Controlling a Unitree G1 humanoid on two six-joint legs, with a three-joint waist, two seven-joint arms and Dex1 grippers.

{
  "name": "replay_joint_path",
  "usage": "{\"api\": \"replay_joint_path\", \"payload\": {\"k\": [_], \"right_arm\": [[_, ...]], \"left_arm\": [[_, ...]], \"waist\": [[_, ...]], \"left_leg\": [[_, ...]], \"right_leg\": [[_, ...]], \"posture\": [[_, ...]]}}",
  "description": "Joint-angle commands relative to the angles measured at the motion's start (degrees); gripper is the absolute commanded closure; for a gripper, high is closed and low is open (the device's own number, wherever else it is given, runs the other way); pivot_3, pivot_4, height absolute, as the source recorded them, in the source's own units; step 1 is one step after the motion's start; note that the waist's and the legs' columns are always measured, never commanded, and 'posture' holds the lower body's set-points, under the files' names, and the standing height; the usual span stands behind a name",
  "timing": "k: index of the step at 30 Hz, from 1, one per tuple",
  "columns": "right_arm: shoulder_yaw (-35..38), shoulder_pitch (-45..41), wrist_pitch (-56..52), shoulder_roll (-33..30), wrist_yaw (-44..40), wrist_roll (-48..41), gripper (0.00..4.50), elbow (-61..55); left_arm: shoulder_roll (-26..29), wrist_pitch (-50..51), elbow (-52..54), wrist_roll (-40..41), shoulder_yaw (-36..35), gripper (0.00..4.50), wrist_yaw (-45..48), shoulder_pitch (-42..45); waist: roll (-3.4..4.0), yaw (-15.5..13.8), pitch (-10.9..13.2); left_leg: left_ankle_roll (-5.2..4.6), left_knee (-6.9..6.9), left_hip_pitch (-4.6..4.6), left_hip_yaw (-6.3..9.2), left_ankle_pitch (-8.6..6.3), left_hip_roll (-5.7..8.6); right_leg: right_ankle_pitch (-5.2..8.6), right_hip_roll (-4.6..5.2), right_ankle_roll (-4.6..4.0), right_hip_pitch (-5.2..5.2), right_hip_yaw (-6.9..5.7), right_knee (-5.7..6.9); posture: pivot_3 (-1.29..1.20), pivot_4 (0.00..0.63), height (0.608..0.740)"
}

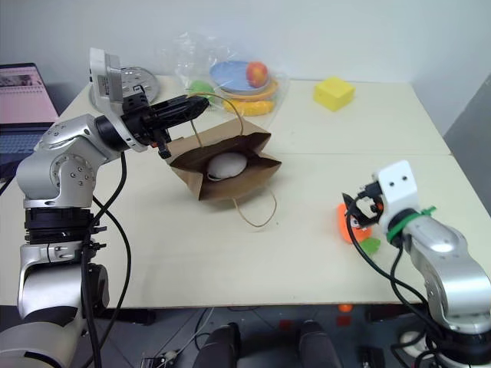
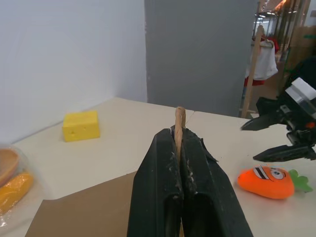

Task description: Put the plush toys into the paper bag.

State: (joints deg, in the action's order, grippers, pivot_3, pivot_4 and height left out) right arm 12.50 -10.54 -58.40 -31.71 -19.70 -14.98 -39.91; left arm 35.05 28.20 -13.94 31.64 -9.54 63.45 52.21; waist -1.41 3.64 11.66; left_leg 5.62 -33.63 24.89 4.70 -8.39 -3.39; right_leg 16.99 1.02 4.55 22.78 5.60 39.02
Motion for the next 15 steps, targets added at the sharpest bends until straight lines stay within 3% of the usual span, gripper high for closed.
{"api": "replay_joint_path", "payload": {"k": [1, 5, 13, 15], "right_arm": [[0.58, 7.0, -1.19, 4.16, 3.48, 0.14, 0.07, -5.34], [-0.05, 10.3, -0.36, 9.56, 4.99, -0.94, 0.07, -4.33], [-1.24, 14.04, 2.2, 8.36, 4.23, -0.08, 0.07, -3.99], [-1.56, 14.33, 3.5, 7.8, 4.21, 0.51, 0.45, -3.65]], "left_arm": [[-0.11, -1.28, 0.21, 0.77, -0.6, 4.5, 0.67, 1.03], [-0.82, -1.63, -1.23, 0.42, -0.04, 4.5, 1.18, 2.18], [-0.62, -1.94, -1.81, -0.15, 0.27, 4.5, 1.71, 2.7], [-0.63, -1.36, -1.61, 0.21, 0.04, 4.5, 1.49, 2.62]], "waist": [[-0.03, 0.1, -0.02], [-0.02, 0.13, -0.01], [-0.03, -0.4, -0.01], [-0.03, -0.39, -0.01]], "left_leg": [[0.0, -0.01, -0.04, 0.01, 0.0, -0.01], [0.0, -0.16, -0.03, -0.07, 0.0, -0.05], [0.01, -0.21, -0.03, -0.04, 0.0, -0.05], [0.01, -0.21, -0.03, -0.04, 0.0, -0.05]], "right_leg": [[0.0, -0.02, 0.01, -0.04, 0.0, 0.02], [0.0, -0.07, -0.01, -0.08, 0.1, -0.01], [-0.03, -0.07, -0.05, -0.14, 0.07, -0.04], [-0.03, -0.07, -0.05, -0.14, 0.07, -0.05]], "posture": [[0.0, 0.15, 0.74], [0.0, 0.15, 0.74], [0.0, 0.15, 0.74], [0.0, 0.15, 0.74]]}}
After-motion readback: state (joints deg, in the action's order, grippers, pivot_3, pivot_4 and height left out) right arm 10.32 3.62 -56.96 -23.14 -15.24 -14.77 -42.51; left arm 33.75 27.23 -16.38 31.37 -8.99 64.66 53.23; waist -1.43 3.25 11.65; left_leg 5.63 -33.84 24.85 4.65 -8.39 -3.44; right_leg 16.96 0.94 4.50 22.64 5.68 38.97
